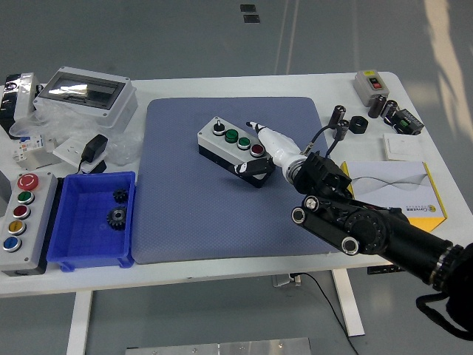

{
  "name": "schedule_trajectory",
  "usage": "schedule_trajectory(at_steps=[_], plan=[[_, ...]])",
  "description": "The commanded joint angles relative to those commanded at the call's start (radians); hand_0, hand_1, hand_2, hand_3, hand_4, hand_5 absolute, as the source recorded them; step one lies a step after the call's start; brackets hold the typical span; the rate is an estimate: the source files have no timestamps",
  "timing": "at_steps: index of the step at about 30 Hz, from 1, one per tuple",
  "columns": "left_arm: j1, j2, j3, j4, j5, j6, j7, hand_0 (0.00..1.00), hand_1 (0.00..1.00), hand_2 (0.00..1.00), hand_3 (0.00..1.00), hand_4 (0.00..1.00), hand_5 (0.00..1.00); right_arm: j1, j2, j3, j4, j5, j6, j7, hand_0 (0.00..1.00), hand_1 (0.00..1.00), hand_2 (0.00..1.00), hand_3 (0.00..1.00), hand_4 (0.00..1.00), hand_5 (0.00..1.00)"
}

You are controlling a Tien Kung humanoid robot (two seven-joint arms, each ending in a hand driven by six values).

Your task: Pick up the button,place it on the desk,press the button,press the button

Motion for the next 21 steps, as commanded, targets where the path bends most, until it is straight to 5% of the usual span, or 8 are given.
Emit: schedule_trajectory(at_steps=[10,11,16,17,21], plan=[[-0.004,0.0,0.001,0.0,0.002,-0.001,-0.003,0.624,0.512,0.531,0.595,0.613,0.216,0.008,0.006,-0.037,-0.021,0.015,-0.021,-0.009,0.998,0.998,0.998,0.998,0.97,0.399],[-0.005,0.0,0.001,0.0,0.002,-0.001,-0.003,0.624,0.512,0.53,0.592,0.61,0.214,0.009,0.007,-0.041,-0.024,0.017,-0.024,-0.009,0.814,0.969,0.998,0.998,0.974,0.401],[-0.007,-0.001,0.002,0.0,0.004,-0.002,-0.004,0.624,0.512,0.53,0.592,0.61,0.214,0.011,0.009,-0.063,-0.036,0.016,-0.04,-0.007,0.814,0.969,0.998,0.998,0.974,0.401],[-0.007,-0.001,0.002,0.0,0.004,-0.002,-0.005,0.625,0.513,0.53,0.592,0.609,0.214,0.011,0.01,-0.067,-0.038,0.013,-0.042,-0.008,0.361,0.72,0.865,0.998,0.975,0.41],[-0.008,0.0,0.001,0.0,0.007,-0.003,-0.006,0.625,0.513,0.53,0.592,0.609,0.214,0.012,0.013,-0.082,-0.044,0.0,-0.044,-0.014,0.361,0.72,0.865,0.998,0.975,0.41]])
